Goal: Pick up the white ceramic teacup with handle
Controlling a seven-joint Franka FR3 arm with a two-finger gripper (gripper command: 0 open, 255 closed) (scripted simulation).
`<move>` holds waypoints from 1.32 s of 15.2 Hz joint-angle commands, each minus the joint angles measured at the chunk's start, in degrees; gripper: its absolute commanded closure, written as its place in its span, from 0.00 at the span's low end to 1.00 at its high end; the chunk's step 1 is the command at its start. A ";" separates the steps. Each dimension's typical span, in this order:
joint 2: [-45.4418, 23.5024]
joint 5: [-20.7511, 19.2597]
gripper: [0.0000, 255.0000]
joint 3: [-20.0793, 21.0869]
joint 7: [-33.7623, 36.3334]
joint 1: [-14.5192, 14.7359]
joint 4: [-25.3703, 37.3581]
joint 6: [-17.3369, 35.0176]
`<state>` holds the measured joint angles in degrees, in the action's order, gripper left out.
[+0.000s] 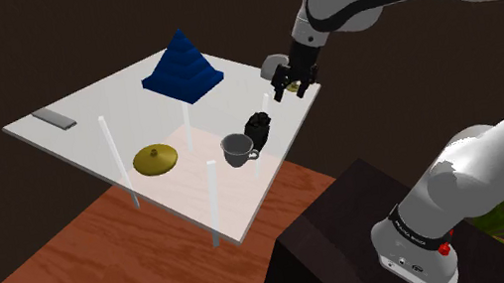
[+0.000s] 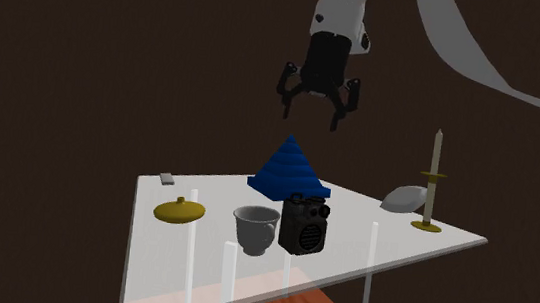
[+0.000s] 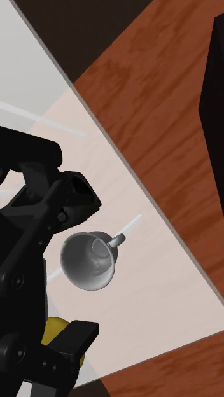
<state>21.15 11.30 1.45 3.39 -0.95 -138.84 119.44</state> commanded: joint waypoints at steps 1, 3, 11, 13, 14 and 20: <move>-3.53 1.05 0.00 0.36 0.65 0.24 -0.51 3.98; -7.58 2.05 0.00 0.57 1.08 0.45 -0.02 7.38; -24.94 6.67 0.00 1.27 1.91 1.24 5.13 18.97; -29.44 7.92 0.00 1.48 1.96 1.35 7.17 21.26; -31.69 8.54 0.00 1.59 1.97 1.39 8.31 22.30; -41.87 11.25 0.00 2.37 1.52 1.26 13.48 26.98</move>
<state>-19.59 22.33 3.76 5.01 0.34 -125.93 145.86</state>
